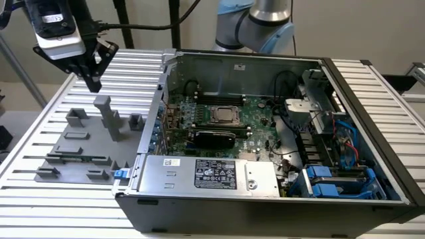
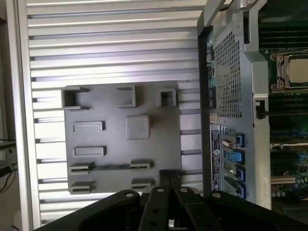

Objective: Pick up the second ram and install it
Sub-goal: 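Reach for the second ram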

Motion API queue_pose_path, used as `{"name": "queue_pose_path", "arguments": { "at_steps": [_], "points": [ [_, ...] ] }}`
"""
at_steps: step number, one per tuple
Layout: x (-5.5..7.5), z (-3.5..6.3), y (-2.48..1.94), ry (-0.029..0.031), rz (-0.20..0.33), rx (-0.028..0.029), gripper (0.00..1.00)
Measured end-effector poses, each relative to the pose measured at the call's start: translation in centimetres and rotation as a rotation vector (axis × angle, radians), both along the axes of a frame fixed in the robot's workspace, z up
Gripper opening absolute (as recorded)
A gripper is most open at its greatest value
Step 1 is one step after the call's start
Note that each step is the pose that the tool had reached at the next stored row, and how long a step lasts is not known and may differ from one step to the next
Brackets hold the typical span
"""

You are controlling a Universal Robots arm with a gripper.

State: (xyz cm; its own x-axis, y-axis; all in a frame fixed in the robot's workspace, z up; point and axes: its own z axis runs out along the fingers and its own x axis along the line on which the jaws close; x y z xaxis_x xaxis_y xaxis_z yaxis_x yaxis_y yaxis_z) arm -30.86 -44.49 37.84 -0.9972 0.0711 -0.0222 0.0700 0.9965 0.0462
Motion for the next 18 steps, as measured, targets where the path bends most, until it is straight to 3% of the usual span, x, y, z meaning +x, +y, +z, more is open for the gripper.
{"name": "queue_pose_path", "arguments": {
  "at_steps": [9,18],
  "points": [
    [-4.1,-1.28,-0.28,0.0000,0.000,-0.0002,0.00],
    [-7.6,-2.82,-0.85,0.0011,0.000,-0.0003,0.00]
  ]
}}
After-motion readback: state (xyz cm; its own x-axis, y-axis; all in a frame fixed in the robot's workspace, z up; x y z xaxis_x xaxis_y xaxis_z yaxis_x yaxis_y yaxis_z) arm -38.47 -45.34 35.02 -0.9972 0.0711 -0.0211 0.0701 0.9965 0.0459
